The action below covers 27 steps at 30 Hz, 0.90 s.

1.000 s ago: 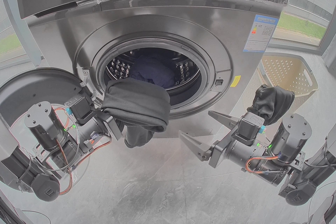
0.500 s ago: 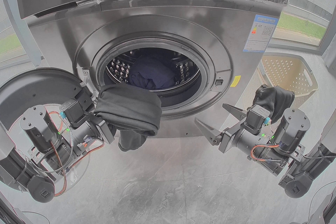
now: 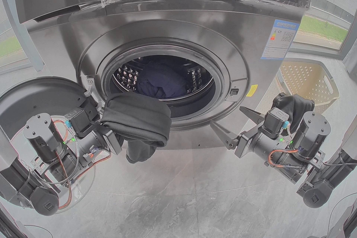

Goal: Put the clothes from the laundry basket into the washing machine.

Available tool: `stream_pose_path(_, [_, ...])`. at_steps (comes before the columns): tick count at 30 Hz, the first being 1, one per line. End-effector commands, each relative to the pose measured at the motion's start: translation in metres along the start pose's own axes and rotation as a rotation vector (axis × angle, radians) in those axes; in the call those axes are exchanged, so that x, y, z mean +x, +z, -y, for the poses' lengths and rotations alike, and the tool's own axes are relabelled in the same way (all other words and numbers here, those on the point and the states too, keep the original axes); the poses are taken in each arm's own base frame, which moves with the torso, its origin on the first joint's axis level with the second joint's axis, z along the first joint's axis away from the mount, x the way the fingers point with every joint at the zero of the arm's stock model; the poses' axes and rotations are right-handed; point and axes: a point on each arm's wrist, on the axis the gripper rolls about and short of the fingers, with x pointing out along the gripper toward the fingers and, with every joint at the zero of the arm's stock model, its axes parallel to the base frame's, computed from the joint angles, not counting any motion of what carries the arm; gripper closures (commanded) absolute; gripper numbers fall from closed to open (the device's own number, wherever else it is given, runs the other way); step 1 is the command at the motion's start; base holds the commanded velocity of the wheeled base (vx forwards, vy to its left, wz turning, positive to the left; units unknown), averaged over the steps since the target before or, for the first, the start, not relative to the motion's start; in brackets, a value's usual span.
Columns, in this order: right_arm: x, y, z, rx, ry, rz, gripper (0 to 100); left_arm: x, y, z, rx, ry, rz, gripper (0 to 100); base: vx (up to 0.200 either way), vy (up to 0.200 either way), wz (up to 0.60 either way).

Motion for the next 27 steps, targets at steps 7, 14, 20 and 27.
stream_pose_path(7, [-0.006,-0.006,-0.005,-0.001,0.017,-0.033,0,0.004,-0.009,0.007,-0.003,-0.024,-0.032,100,0.200,0.000,0.00])
stream_pose_path(14, [-0.017,-0.012,-0.014,-0.003,0.061,-0.070,0,0.004,-0.009,0.007,-0.004,-0.026,-0.034,100,0.143,0.000,0.00])
stream_pose_path(20, [-0.034,-0.018,-0.029,-0.007,0.130,-0.123,0,0.007,-0.020,0.014,0.011,-0.046,-0.073,100,0.000,0.000,0.00])
stream_pose_path(27, [-0.041,-0.021,-0.045,0.000,0.191,-0.139,0,0.021,-0.043,0.045,0.018,-0.120,-0.132,100,0.000,0.000,0.00])
